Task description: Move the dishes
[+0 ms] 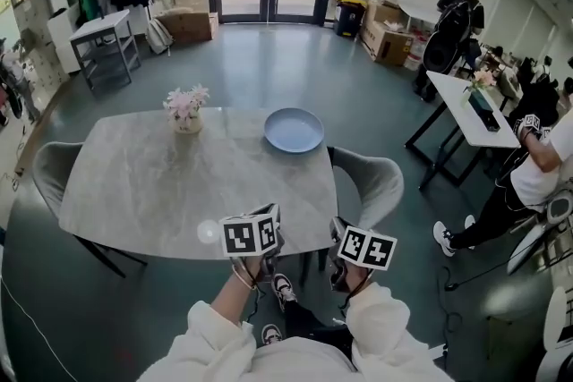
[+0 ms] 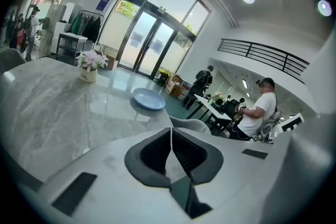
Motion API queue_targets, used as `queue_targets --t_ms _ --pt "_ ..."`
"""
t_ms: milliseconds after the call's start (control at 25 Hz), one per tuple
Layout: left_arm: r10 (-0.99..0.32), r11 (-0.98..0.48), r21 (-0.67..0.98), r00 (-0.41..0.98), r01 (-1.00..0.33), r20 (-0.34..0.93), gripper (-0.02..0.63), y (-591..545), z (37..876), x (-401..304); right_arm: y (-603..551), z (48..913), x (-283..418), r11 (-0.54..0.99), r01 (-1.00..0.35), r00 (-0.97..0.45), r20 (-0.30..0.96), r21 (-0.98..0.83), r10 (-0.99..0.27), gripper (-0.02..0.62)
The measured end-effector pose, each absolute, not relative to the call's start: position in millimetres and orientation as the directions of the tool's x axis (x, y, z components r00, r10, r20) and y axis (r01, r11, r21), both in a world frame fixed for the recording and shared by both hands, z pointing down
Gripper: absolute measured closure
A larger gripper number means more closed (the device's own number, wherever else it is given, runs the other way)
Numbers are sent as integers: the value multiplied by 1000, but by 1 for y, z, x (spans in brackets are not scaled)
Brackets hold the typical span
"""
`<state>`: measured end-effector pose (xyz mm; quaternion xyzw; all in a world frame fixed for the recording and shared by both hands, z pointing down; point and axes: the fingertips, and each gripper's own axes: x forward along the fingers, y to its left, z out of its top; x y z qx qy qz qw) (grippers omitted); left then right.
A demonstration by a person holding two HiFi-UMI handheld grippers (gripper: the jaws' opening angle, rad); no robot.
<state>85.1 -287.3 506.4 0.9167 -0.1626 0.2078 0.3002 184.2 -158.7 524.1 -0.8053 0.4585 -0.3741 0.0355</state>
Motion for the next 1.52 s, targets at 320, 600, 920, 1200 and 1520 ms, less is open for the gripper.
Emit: queue_targets --t_ms 320,600,920,1200,1520 --pt "-168 -776 472 859 -418 484 591 -257 509 73 -131 519 169 -581 -709 310 563 -399 -766 523" --pt "-194 -785 443 850 -434 489 591 -247 499 65 -120 514 167 -574 -710 307 554 -408 -774 525" --pt "-232 -774 421 831 -472 505 591 -227 495 62 -111 512 165 -534 -723 263 541 -437 -799 525" --pt "-245 -766 426 832 -481 498 591 -207 494 64 -103 525 154 -503 -737 209 556 -452 -805 525" --pt "-245 -767 430 837 -476 490 591 -189 493 66 -89 523 153 -498 -756 207 567 -424 -797 525"
